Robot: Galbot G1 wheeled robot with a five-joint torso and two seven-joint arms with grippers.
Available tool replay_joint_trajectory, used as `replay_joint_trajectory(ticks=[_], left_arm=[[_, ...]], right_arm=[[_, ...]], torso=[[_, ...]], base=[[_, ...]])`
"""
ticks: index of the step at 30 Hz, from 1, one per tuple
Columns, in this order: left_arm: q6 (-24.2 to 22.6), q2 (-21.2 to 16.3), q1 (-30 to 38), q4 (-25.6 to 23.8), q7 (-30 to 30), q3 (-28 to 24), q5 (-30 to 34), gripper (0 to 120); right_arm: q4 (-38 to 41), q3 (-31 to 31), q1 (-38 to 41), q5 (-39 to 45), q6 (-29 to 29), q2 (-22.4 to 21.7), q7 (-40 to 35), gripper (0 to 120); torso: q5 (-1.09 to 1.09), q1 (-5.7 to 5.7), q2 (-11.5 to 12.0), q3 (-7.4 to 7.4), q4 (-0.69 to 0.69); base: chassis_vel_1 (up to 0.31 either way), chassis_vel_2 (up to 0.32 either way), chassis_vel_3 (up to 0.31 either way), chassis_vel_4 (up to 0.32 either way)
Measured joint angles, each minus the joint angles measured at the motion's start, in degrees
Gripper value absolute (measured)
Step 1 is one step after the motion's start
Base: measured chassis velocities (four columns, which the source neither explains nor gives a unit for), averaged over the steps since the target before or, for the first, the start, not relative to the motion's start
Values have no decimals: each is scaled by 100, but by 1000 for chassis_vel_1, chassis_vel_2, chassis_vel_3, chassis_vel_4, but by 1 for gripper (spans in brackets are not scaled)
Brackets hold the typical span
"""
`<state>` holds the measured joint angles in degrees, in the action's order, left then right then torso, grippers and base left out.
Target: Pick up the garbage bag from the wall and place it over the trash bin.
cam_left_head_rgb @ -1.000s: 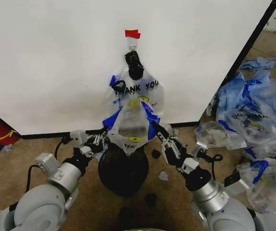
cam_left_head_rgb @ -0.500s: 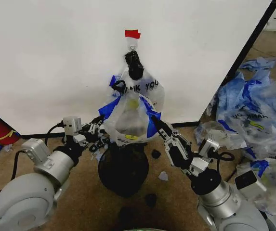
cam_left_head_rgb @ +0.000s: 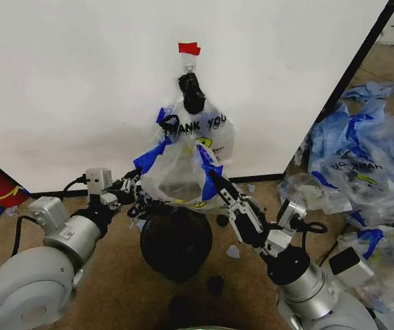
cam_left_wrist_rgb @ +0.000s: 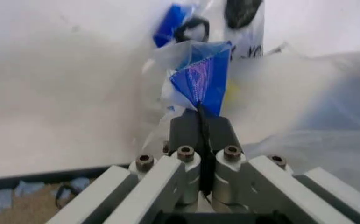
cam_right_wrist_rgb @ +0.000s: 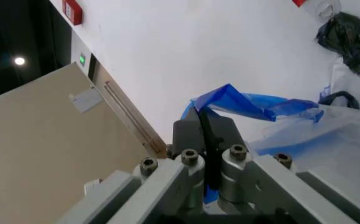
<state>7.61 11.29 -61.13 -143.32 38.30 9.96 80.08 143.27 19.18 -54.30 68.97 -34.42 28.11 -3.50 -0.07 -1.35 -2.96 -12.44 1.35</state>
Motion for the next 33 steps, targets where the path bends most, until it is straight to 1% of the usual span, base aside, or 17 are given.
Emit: replay_joint_trajectory(ticks=[7, 19, 24, 31, 33], left_arm=[[-23, -158, 82, 3, 29, 218, 154, 0], [-150, -264, 63, 7, 283, 231, 365, 0], [-192, -183, -24, 7, 358, 175, 393, 0], [-280, 120, -239, 9, 518, 48, 471, 0], [-285, 147, -254, 9, 527, 31, 472, 0]], right_arm=[[3, -49, 17, 91, -27, -34, 94, 0], [3, 74, -36, 235, 38, 44, 109, 0], [3, 172, -33, 236, 71, 100, 91, 0], [-122, 381, 67, 231, 111, 235, 72, 0], [-160, 426, 104, 230, 113, 265, 68, 0]], torso=[[1, 0, 0, 0, 0], [1, 0, 0, 0, 0], [0, 0, 0, 0, 0], [-1, 0, 0, 0, 0], [0, 0, 0, 0, 0]], base=[[0, 0, 0, 0], [0, 0, 0, 0], [0, 0, 0, 0], [0, 0, 0, 0], [0, 0, 0, 0]])
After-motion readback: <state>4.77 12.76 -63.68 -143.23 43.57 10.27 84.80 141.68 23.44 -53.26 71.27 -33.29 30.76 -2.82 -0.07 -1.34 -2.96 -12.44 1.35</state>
